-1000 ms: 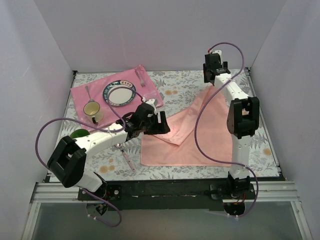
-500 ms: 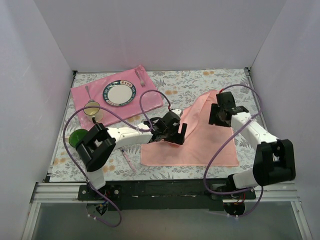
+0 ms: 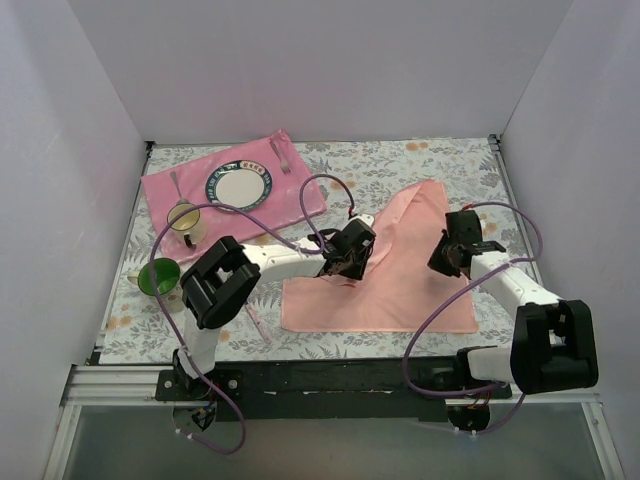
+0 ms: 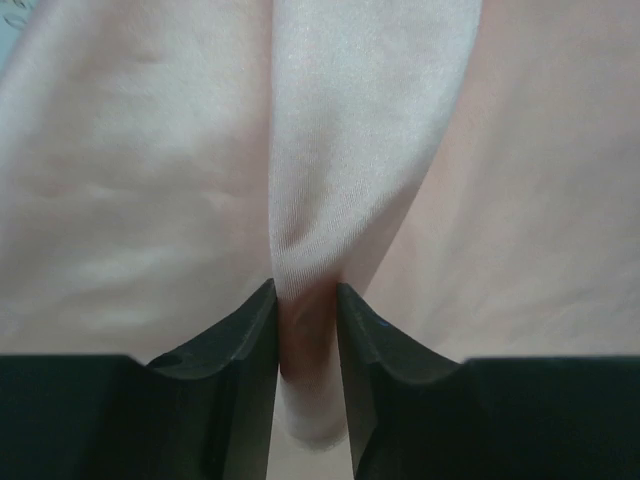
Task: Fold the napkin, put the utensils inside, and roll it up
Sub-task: Flatten the napkin out
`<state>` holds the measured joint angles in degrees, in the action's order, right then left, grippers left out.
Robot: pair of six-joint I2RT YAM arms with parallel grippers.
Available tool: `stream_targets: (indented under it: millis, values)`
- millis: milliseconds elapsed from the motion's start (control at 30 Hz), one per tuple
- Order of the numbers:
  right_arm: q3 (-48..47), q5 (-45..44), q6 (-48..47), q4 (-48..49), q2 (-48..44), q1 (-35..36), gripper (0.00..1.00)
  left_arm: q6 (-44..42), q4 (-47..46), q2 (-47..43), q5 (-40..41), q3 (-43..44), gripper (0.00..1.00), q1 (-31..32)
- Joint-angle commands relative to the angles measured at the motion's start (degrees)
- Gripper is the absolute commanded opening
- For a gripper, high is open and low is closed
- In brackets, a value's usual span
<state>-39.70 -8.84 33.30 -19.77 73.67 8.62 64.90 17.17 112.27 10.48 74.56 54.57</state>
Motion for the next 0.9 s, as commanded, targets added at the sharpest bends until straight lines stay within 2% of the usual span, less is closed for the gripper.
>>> stream_targets:
  millis: [0,33,67,100,267,367,400,500,533,600,667,700,800,833,867]
  values:
    - [3.04,1.46,4.92,3.33,1.56,-1.50,0.01,-1.80,2.78,-0.38,4.90,4.97,0.21,-0.16]
    - [3.49,1.46,5.80,3.25,2.09,-1.76,0.01,-1.71,2.70,-0.99,5.68,5.24,0.18,-0.07]
    - [3.84,1.28,6.86,2.99,2.35,-2.46,0.01,-1.62,2.52,-1.52,6.47,5.41,0.08,-0.25]
    - [4.19,0.67,7.74,2.46,2.53,-2.99,0.01,-1.54,2.43,-2.14,7.18,6.02,0.07,-0.25]
    - [6.65,-1.09,12.58,-0.44,2.27,-8.08,0.01,-2.68,1.99,-2.50,13.50,10.59,0.09,-3.14]
    - [7.44,-0.30,12.14,-1.67,1.48,-14.31,0.01,-2.33,1.65,-0.57,13.43,13.50,0.11,-8.06]
    - [7.71,-0.73,12.05,-2.11,1.22,-15.64,0.01,-2.41,-0.36,0.14,13.69,13.68,0.13,-10.86]
    - [7.80,-4.15,10.56,-3.87,0.16,-21.96,0.01,-3.55,-1.44,5.49,14.48,18.49,0.34,-16.50]
    - [7.36,-5.21,9.43,-4.22,-0.28,-23.46,0.01,-4.60,-1.35,7.07,14.05,23.04,0.53,-17.55]
    - [4.74,-8.02,4.27,-4.58,-0.80,-24.71,0.01,-7.06,4.15,11.45,14.56,30.25,0.57,-18.79]
    - [2.80,-5.41,-1.54,-3.35,-1.51,-24.18,0.01,-8.65,5.33,11.14,12.65,33.09,0.71,-18.01]
    - [2.27,-1.92,-7.40,-1.26,-2.73,-23.48,0.01,-9.18,5.42,8.96,11.33,32.67,0.74,-17.48]
    - [2.52,-3.11,-12.36,-0.19,-7.63,-18.30,0.01,-7.18,5.68,3.42,9.47,26.01,0.77,-14.76]
    - [2.87,-2.94,-13.25,0.78,-9.05,-16.81,0.01,-6.20,5.51,-1.30,7.82,23.46,0.77,-14.06]
    - [3.31,1.50,-14.30,2.26,-10.20,-14.71,0.01,-5.32,4.90,-3.53,6.58,20.91,0.76,-12.92]
